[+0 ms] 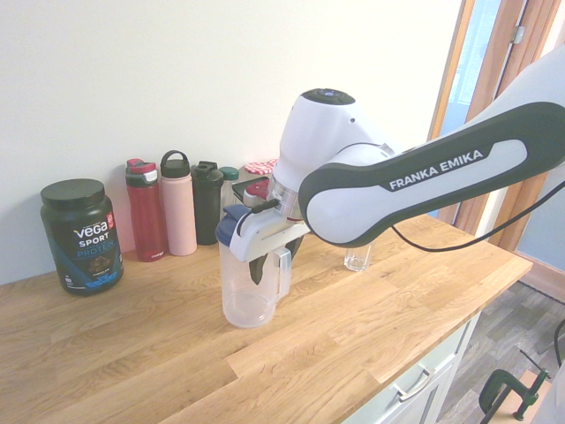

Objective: Pour me some water

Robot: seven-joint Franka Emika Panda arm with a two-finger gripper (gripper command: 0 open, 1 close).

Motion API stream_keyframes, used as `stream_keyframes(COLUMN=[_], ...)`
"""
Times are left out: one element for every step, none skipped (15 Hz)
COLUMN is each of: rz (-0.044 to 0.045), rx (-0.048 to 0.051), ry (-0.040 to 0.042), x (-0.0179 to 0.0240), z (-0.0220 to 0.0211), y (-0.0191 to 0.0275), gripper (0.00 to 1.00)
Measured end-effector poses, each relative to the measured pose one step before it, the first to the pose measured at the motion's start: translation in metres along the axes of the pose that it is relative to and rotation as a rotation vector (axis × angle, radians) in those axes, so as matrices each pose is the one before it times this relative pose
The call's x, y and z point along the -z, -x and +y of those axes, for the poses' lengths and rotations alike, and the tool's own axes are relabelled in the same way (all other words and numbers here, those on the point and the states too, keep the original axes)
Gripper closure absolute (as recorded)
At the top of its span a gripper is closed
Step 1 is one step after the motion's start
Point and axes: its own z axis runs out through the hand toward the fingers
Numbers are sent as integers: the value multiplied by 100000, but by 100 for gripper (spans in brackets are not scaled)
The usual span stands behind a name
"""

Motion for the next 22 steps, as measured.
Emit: stream_keyframes(rz=[-17,0,-51,-76,-26,2,33,70,-9,109,63,40,66,-13,87,198,289,104,-143,-75,-172,-342], rx=[-6,-15,-7,-71,-131,-166,-252,-205,-87,-182,-217,-264,-322,-389,-317,-203,-66,3,109,443,983,1682], ry=[-56,-37,36,47,15,16,22,-41,68,13,74,63,4,156,129,124,-88,2,-400,-428,-210,373], x=[30,34,-12,-24,-3,1,6,36,11,100,37,47,77,67,123,247,427,646,943,1224,1341,1283], z=[-9,1,-4,10,33,44,49,11,17,41,112,104,90,141,156,171,244,422,502,518,710,996], y=[20,4,41,41,-23,-30,-8,6,6,-15,-37,-81,-122,-117,-78,-7,105,158,239,284,284,312], gripper=[100,100,100,100,100,100,100,100,100,100,100,100,100,100,100,100,100,100,100,100,100,100])
